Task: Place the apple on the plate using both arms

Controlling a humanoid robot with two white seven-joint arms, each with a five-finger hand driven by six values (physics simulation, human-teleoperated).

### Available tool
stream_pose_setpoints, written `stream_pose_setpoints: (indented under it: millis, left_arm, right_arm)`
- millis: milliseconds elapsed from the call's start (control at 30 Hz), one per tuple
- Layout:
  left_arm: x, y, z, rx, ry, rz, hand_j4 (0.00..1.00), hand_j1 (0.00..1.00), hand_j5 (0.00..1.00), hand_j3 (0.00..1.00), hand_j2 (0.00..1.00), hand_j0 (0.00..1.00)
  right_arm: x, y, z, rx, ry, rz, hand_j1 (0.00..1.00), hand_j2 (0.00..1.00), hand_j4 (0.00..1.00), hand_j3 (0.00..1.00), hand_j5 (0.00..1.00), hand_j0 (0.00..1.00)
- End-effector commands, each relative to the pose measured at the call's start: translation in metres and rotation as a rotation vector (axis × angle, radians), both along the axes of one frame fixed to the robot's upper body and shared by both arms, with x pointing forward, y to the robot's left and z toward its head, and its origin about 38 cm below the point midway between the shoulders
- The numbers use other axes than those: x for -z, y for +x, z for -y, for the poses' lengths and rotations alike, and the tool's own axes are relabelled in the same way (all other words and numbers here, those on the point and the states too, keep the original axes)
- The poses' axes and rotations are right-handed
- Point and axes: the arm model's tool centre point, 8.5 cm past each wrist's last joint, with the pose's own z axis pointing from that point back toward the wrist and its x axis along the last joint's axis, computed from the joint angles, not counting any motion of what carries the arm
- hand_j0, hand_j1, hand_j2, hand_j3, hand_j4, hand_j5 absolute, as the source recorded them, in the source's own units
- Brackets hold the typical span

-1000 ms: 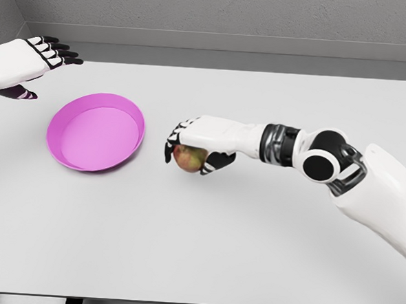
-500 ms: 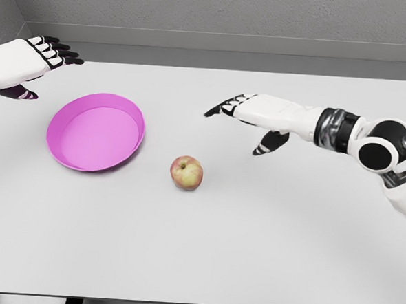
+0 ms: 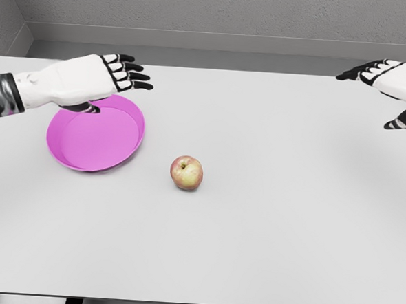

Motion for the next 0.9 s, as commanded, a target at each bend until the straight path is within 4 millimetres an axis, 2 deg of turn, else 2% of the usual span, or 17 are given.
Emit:
stream_pose_setpoints:
  millis: [0,167,233,300,500,733,867]
  left_arm:
    - [0.003,-0.010,0.027,0.077,-0.008,-0.009,1.00,1.00,1.00,1.00,1.00,1.00]
    - [0.024,-0.016,0.068,0.176,0.032,-0.048,1.00,1.00,1.00,1.00,1.00,1.00]
    - [0.034,-0.021,0.083,0.218,0.063,-0.065,1.00,1.00,1.00,1.00,1.00,1.00]
    - [0.045,-0.028,0.096,0.259,0.085,-0.087,1.00,1.00,1.00,1.00,1.00,1.00]
    - [0.062,-0.036,0.108,0.305,0.201,-0.075,1.00,1.00,1.00,1.00,1.00,1.00]
    - [0.072,-0.038,0.112,0.319,0.267,-0.076,1.00,1.00,1.00,1.00,1.00,1.00]
    - [0.080,-0.039,0.125,0.342,0.289,-0.066,1.00,1.00,1.00,1.00,1.00,1.00]
  right_arm:
    - [-0.004,-0.004,-0.006,-0.040,-0.006,0.015,1.00,1.00,1.00,1.00,1.00,1.00]
    - [0.000,-0.003,-0.013,-0.055,0.005,0.012,1.00,1.00,1.00,1.00,1.00,1.00]
    - [-0.006,-0.011,-0.029,-0.108,-0.003,0.035,1.00,1.00,1.00,1.00,1.00,1.00]
    - [-0.002,-0.012,-0.032,-0.115,-0.006,0.022,1.00,1.00,1.00,1.00,1.00,1.00]
    - [0.002,-0.012,-0.032,-0.117,-0.004,0.013,1.00,1.00,1.00,1.00,1.00,1.00]
    - [0.002,-0.013,-0.031,-0.115,-0.009,0.012,1.00,1.00,1.00,1.00,1.00,1.00]
    - [0.002,-0.013,-0.031,-0.114,-0.010,0.011,1.00,1.00,1.00,1.00,1.00,1.00]
